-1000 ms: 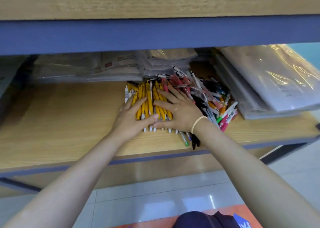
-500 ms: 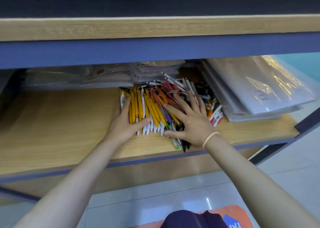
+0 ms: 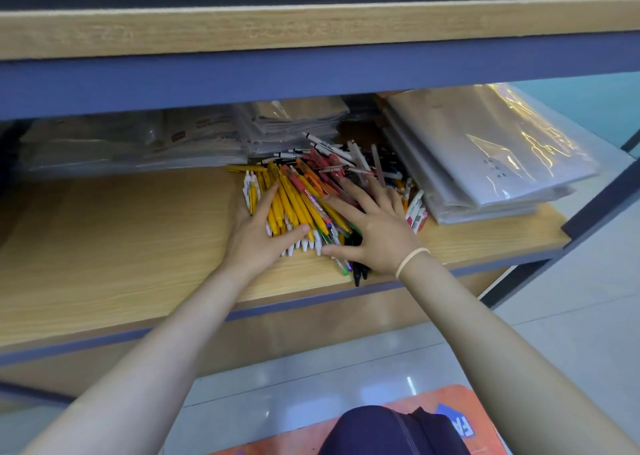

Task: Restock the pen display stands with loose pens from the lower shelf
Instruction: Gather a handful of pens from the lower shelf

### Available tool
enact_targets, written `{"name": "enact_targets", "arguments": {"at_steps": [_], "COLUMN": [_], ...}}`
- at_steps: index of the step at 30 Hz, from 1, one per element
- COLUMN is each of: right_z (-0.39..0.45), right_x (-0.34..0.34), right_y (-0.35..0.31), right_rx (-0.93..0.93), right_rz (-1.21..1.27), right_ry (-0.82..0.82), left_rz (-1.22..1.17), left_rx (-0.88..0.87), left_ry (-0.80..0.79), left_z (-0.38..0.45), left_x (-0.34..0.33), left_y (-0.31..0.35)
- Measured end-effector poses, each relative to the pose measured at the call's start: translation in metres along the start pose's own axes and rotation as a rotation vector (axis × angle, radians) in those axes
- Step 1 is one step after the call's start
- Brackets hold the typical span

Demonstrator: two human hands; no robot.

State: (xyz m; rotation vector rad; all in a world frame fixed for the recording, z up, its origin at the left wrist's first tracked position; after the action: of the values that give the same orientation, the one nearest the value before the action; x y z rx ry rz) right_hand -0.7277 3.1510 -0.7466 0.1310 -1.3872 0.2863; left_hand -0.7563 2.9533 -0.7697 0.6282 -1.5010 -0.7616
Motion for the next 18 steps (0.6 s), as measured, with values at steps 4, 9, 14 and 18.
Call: {"name": "enact_targets", "arguments": {"at_steps": [4, 9, 14, 18], "right_z": [-0.039, -0.061, -0.053, -0.045], "right_x": [0.0, -0.009, -0.006, -0.001], "right_y": [0.002, 0.007, 0.017, 0.023], "right_rx": [-0.01, -0.022, -0.084, -0.133], "right_rz": [0.058, 0.048, 0.024, 0.067], "right_ry": [0.021, 0.001, 0.059, 0.132], "left_rz": [0.02, 0.086, 0.047, 0.076], "left_rx": [-0.013, -0.03, -0.064, -0.114], "left_ry": [-0.048, -0.018, 0.012, 0.006], "left_z": [-0.008, -0.019, -0.021, -0.02], "left_x": [0.0, 0.005, 0.005, 0.003], "left_y": [0.0, -0.005, -0.001, 0.0]}}
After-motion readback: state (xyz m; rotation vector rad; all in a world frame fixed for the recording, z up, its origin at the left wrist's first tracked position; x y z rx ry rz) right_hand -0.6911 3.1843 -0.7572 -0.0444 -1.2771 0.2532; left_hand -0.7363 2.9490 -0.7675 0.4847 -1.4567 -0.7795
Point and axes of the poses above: each hand's wrist, its own z-axis towards the middle knuckle, its own x-axis out of the back of the hand, y = z × x, the point moved 9 cm from there along z, towards the middle knuckle, and after that the axes turned 3 degrees about -z, right-handed, at the moved point
